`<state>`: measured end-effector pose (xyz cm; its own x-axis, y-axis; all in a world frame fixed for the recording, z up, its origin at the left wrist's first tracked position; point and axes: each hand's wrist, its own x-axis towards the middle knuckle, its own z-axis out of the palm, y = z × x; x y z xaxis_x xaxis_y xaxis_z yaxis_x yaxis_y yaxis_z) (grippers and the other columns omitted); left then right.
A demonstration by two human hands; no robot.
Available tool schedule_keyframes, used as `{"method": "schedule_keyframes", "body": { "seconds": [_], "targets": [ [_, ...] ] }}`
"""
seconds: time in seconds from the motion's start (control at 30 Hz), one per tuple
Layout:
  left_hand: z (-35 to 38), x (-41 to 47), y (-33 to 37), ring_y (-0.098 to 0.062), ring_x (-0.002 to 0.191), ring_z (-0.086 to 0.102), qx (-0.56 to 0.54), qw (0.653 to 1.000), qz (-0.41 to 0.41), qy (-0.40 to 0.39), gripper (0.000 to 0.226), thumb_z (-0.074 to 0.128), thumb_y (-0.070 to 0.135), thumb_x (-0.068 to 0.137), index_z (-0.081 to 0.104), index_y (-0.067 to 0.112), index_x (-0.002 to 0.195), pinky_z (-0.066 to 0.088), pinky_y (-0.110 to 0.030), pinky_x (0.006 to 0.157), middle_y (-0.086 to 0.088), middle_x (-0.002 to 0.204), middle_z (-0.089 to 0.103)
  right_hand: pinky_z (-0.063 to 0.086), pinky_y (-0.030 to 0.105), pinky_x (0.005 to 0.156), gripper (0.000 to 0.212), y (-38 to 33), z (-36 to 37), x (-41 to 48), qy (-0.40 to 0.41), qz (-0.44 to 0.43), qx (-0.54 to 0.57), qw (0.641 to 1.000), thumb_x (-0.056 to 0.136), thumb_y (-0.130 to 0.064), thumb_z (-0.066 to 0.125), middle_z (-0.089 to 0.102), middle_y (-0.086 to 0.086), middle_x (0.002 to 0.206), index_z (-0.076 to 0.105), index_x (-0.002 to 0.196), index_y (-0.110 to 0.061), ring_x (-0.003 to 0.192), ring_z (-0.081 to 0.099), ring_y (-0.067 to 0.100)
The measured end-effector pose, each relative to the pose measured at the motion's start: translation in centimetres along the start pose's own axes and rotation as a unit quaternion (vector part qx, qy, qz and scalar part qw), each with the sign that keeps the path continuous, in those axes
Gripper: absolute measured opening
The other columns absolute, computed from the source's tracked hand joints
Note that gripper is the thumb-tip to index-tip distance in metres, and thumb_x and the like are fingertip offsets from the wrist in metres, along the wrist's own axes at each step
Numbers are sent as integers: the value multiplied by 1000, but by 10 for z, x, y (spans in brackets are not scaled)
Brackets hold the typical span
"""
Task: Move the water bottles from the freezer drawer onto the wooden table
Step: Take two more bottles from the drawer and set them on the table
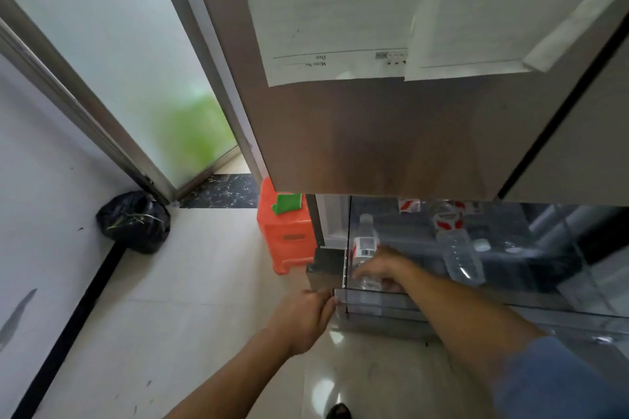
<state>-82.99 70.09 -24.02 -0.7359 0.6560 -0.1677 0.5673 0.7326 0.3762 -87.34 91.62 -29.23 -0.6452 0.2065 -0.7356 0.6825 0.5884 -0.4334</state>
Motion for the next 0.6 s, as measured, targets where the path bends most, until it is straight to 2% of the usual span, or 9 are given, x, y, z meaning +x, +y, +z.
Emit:
{"method": "schedule_keyframes", "body": {
  "seconds": [0.13, 0.27, 0.33, 0.43, 0.5, 0.6],
  "targets": [
    [1, -5, 10, -30, 94, 60, 22, 999, -43, -14, 35, 30, 43, 100, 53, 17, 97, 35, -33, 67, -9, 102, 67, 57, 35, 77, 77, 4, -16, -6, 32, 1, 6, 999, 56, -27, 82, 59, 11, 110, 49, 122, -7, 91, 61, 24],
    [2, -10, 17, -29, 95, 60, 36, 997, -65, -34, 38, 33, 48, 98, 57, 18, 102, 37, -32, 69, -8, 106, 67, 56, 34, 72, 97, 14, -29, -3, 61, -8, -114, 992, 52, -28, 81, 60, 8, 108, 33, 135, -12, 90, 62, 26],
    [3, -12, 19, -28, 94, 60, 31, 996, -80, -27, 39, 33, 50, 98, 57, 20, 101, 39, -32, 70, -7, 104, 67, 56, 38, 77, 94, 22, -32, 2, 113, -26, -212, 970, 58, -27, 81, 61, 7, 109, 33, 139, -18, 92, 61, 28],
    [2, -17, 22, -26, 92, 60, 25, 995, -97, -6, 39, 32, 53, 97, 56, 22, 100, 41, -33, 71, -5, 100, 66, 51, 41, 87, 81, 32, -31, 6, 164, -50, -331, 928, 72, -29, 76, 59, 9, 120, 32, 139, -23, 107, 58, 30],
    [0, -19, 22, -24, 91, 60, 28, 994, -104, 15, 39, 32, 55, 96, 56, 24, 99, 41, -32, 70, -3, 98, 66, 50, 42, 88, 79, 38, -29, 11, 168, -39, -315, 933, 74, -32, 76, 59, 9, 120, 33, 140, -22, 108, 58, 29],
    [-6, -19, 22, -23, 90, 60, 30, 992, -110, 49, 37, 33, 53, 97, 56, 24, 100, 41, -31, 69, -1, 98, 66, 52, 36, 76, 71, 45, -33, 11, 155, -40, -219, 963, 70, -23, 81, 61, 6, 99, 44, 131, -17, 91, 60, 24]
  ]
}}
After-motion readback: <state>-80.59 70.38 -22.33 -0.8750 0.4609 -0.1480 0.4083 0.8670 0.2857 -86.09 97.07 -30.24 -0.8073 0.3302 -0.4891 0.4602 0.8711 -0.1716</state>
